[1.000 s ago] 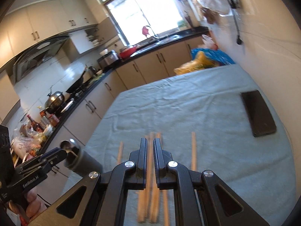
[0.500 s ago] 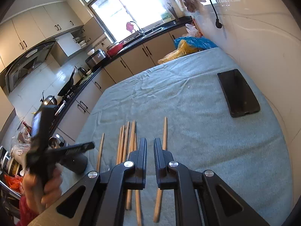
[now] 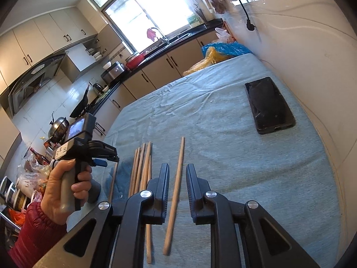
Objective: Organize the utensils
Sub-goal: 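Grasp a wooden chopstick with the left tool while the right tool grasps another chopstick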
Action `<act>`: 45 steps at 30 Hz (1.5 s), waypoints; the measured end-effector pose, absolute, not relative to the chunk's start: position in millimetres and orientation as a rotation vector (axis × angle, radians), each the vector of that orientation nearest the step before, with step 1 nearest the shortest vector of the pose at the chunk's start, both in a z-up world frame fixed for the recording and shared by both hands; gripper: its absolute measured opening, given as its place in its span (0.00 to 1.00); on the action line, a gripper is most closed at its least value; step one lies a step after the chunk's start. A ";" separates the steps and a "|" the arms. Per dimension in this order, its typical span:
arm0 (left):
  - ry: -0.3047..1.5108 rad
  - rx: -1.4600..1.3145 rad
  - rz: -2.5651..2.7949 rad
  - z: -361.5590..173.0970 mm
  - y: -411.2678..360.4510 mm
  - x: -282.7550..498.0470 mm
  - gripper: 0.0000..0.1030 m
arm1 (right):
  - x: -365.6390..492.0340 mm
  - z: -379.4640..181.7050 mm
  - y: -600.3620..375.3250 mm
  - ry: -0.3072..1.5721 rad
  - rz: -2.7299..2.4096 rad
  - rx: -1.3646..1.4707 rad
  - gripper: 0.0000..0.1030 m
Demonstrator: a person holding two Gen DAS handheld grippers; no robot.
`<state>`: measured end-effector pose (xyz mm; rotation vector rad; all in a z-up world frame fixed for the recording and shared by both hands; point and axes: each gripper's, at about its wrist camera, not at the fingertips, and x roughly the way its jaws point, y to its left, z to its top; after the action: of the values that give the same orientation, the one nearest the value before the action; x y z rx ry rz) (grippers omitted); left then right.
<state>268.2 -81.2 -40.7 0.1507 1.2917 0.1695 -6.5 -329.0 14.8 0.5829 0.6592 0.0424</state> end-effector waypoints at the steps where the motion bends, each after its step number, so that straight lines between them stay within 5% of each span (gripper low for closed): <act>1: 1.300 0.148 0.170 -43.7 -81.1 269.8 0.37 | -6.9 14.9 -330.9 0.658 0.041 0.584 0.16; 4: 1.295 0.149 0.172 -48.5 -81.7 269.0 0.32 | -5.8 14.8 -334.6 0.668 0.041 0.603 0.16; 8: 1.301 0.152 0.119 -50.8 -89.0 258.5 0.07 | 6.2 19.4 -335.6 0.700 0.022 0.579 0.16; 16: 1.323 0.144 -0.047 -52.4 -101.7 220.5 0.06 | 64.0 14.3 -313.6 0.865 0.020 0.495 0.24; 31: 1.267 0.172 -0.124 -51.9 -108.6 202.0 0.06 | 179.2 -42.4 -280.8 1.156 -0.052 0.329 0.24; 34: 1.253 0.164 -0.142 -51.1 -110.1 197.9 0.06 | 180.7 -40.3 -270.3 1.153 -0.070 0.248 0.07; 45: 1.079 0.071 -0.319 13.1 -98.3 163.8 0.06 | 112.1 20.7 -283.7 0.869 0.020 0.377 0.06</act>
<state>163.8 -98.3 13.1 0.0711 1.0788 -0.3191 112.1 -283.7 20.7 0.3766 0.8689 0.0199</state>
